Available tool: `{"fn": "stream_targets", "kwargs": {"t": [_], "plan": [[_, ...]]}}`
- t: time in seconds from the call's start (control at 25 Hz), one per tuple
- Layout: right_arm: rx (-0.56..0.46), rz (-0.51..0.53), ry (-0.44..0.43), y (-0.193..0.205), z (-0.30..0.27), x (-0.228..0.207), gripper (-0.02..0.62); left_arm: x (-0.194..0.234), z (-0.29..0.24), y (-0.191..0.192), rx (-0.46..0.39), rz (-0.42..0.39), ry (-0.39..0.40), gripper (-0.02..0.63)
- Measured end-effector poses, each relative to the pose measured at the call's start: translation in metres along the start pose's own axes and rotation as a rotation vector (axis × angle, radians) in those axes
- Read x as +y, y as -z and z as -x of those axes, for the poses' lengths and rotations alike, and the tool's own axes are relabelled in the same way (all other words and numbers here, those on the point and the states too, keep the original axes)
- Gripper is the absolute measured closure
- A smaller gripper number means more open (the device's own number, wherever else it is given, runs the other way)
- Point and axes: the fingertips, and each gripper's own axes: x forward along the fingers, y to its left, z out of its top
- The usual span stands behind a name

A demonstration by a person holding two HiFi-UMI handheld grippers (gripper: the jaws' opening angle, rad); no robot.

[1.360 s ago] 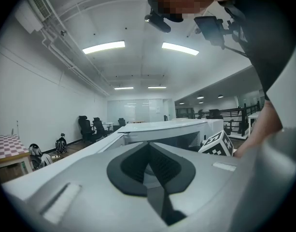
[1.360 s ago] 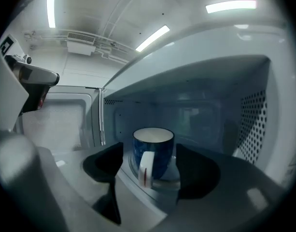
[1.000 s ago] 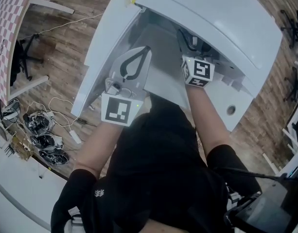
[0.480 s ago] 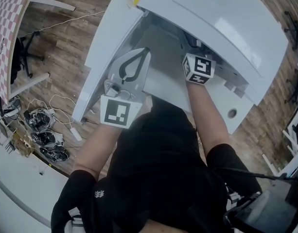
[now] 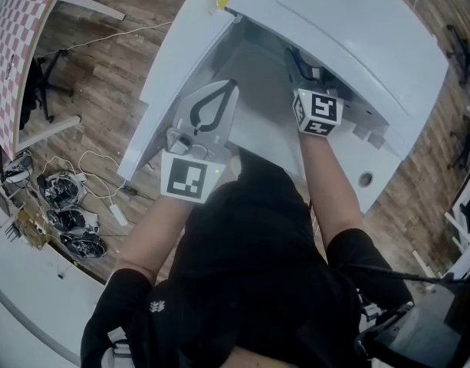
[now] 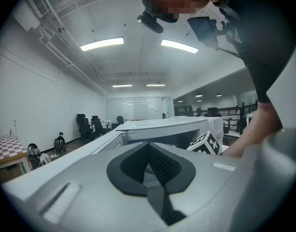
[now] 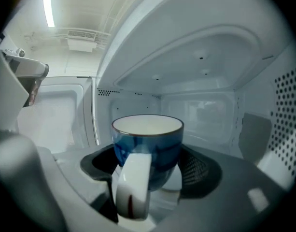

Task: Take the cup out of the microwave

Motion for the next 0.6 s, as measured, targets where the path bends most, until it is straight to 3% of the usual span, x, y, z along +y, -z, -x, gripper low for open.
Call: {"fn": "stream_targets", "kwargs": {"t": [0.28, 0.6], "plan": [[0.020, 0.022, -0.043, -0.008, 0.037, 0.015, 0.210, -0.013, 0.033, -0.014, -0.023, -0.033, 0.000, 0.600], [0.031, 0.005, -0.069, -0.012, 0.089, 0.030, 0.210, -0.024, 0.077, -0.024, -0.046, 0.024, -0.043, 0.600]]}}
